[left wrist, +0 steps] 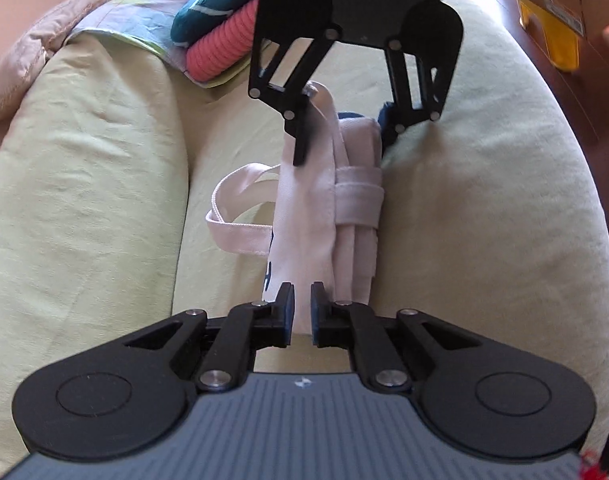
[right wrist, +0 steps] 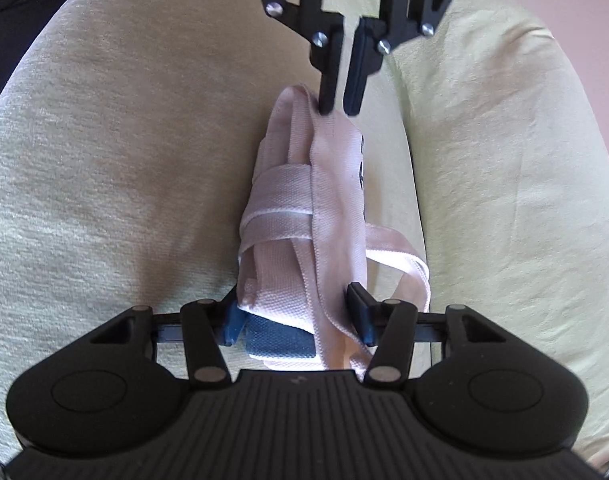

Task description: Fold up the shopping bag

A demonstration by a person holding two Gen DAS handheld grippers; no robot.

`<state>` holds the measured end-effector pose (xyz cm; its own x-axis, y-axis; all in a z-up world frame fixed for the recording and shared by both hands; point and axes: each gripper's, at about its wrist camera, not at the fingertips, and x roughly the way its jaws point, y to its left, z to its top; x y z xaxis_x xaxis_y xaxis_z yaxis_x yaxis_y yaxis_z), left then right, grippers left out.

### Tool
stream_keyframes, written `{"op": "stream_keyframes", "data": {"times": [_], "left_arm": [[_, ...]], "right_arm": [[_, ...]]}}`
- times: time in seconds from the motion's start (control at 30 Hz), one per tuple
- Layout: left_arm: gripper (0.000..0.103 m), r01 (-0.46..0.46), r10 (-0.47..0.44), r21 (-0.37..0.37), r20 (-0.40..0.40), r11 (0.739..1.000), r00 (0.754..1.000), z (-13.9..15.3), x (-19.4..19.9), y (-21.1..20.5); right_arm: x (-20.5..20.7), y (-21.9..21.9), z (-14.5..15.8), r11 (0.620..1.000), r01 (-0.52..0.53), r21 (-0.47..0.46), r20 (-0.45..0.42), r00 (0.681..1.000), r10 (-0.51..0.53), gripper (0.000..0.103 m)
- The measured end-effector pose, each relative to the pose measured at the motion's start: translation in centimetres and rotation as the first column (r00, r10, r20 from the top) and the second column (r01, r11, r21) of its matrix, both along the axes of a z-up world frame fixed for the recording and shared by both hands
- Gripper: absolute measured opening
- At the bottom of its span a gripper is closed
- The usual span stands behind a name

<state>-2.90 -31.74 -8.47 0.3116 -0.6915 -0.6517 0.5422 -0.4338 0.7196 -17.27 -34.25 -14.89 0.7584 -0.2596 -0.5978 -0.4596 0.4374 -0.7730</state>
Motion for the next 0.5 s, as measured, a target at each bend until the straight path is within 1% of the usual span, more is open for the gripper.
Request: {"op": "stream_keyframes", "data": {"times": [0.07, 0.1, 0.13, 0.2, 0.27, 0.33, 0.4, 0.43, 0.5], "left_arm": [[0.033, 0.010, -0.010, 0.000, 0.014, 1.000, 1.000, -0.2, -0.1, 0.3], [0.053, 0.018, -0.018, 0.013, 0.016, 1.000, 1.000, -0.3, -0.1, 0.4], [0.058, 0.025, -0.026, 0.027, 0.018, 0.999, 0.999, -0.4, -0.1, 0.5], [0.058, 0.051, -0.052, 0.041, 0.021, 0.998, 0.998, -0.7, -0.2, 0.9], [0.058, 0.073, -0.075, 0.033, 0.042, 0.997, 0.996, -1.5, -0.3, 0.8], [0.058, 0.094, -0.098, 0.053, 0.074, 0.994, 0.992, -2.5, -0.2, 0.6], [0.057, 0.134, -0.143, 0.070, 0.145, 0.988, 0.979, -4.4, 0.1, 0.3], [0.053, 0.148, -0.156, 0.056, 0.161, 0.987, 0.975, -5.0, 0.4, 0.2], [0.052, 0.177, -0.178, 0.027, 0.193, 0.984, 0.965, -6.2, 1.1, 0.0]], "right_arm": [[0.1, 0.0, 0.1, 1.000, 0.001, 0.004, 0.001, 1.000, -0.001, 0.050], [0.1, 0.1, 0.1, 1.000, 0.001, 0.004, 0.003, 1.000, -0.001, 0.050], [0.2, 0.0, -0.1, 1.000, 0.002, 0.005, 0.004, 1.000, -0.002, 0.050], [0.7, -0.9, -0.5, 1.000, 0.005, 0.011, 0.006, 1.000, -0.005, 0.050], [1.1, -1.3, -0.5, 1.000, 0.006, 0.014, 0.006, 1.000, -0.006, 0.050], [1.3, -1.5, -0.6, 1.000, 0.007, 0.015, 0.008, 1.000, -0.007, 0.050], [1.5, -1.7, -0.5, 1.000, 0.007, 0.017, 0.010, 1.000, -0.007, 0.050], [1.5, -1.7, -0.5, 1.000, 0.008, 0.018, 0.012, 1.000, -0.008, 0.050], [1.2, -1.5, -0.8, 1.000, 0.012, 0.024, 0.020, 1.000, -0.013, 0.050]]}}
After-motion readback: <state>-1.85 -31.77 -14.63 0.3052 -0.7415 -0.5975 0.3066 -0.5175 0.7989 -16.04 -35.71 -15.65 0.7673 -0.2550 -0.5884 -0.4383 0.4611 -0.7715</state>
